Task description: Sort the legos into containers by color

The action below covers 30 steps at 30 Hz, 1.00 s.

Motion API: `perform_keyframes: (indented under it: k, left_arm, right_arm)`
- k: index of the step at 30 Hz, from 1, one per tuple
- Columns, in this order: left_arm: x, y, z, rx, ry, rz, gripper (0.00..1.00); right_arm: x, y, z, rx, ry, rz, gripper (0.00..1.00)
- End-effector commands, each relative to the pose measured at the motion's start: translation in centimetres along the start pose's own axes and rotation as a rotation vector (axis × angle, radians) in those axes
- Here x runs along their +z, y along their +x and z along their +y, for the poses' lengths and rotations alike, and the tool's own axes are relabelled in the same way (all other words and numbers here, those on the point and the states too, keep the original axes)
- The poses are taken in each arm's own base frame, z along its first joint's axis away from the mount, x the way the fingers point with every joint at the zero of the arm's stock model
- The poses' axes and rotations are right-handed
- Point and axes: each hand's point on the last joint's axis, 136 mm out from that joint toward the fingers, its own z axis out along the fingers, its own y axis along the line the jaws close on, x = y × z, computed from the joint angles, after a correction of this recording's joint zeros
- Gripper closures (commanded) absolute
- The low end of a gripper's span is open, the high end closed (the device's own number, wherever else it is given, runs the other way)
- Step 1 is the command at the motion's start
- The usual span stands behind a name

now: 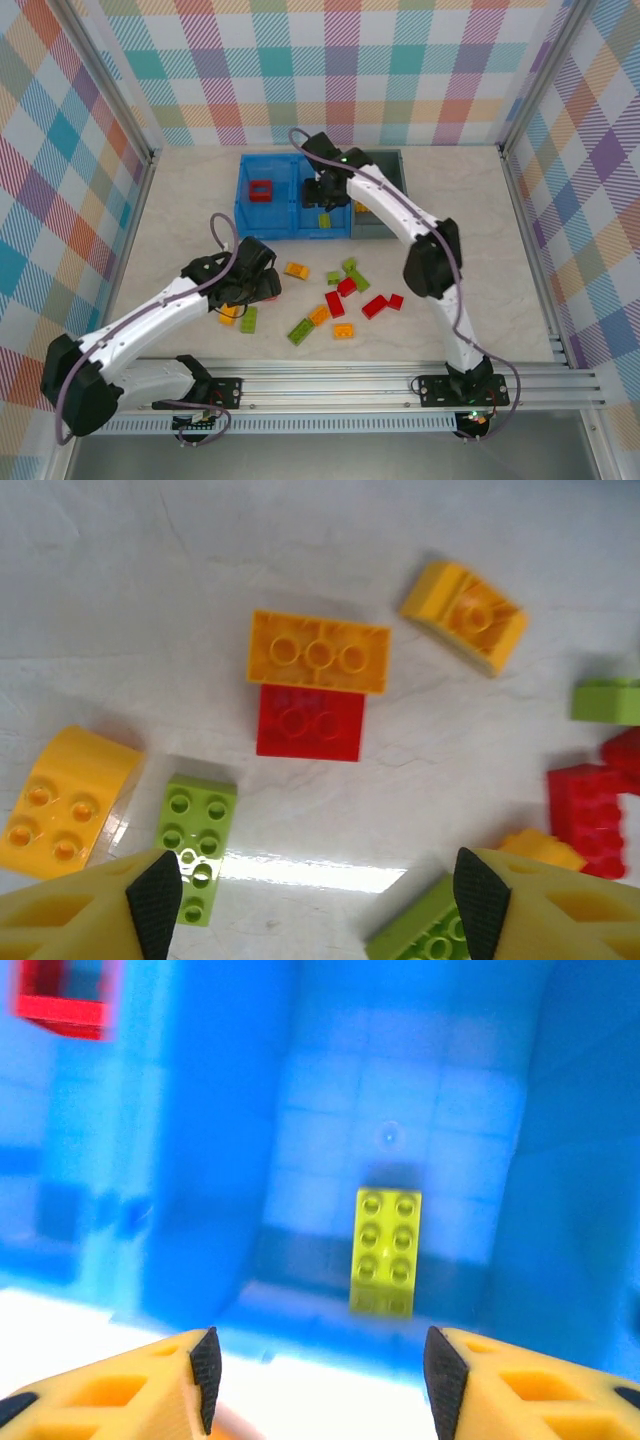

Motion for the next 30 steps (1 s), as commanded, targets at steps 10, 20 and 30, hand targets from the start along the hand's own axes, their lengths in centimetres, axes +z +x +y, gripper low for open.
perform_keyframes:
  k: [10,20,30]
  left_arm:
    - [6.6,1.2,-0.1,0.101,-0.036,0.149,0.20]
    - [9.9,1.0,0.3,0.120,-0.071,0.180,0.28]
    - [10.6,0.5,0.5,0.146,-0.099,0.164,0.55]
  right_arm:
    - [-15.2,16.1,4.2,-0.199,-0.382,-0.221,0.22]
    - [-16.7,22.4,3.1,-0.176,-0.413,-0.163,0.23]
    - [-16.4,21.8,4.2,-0.185,-0.415,-0.154,0.24]
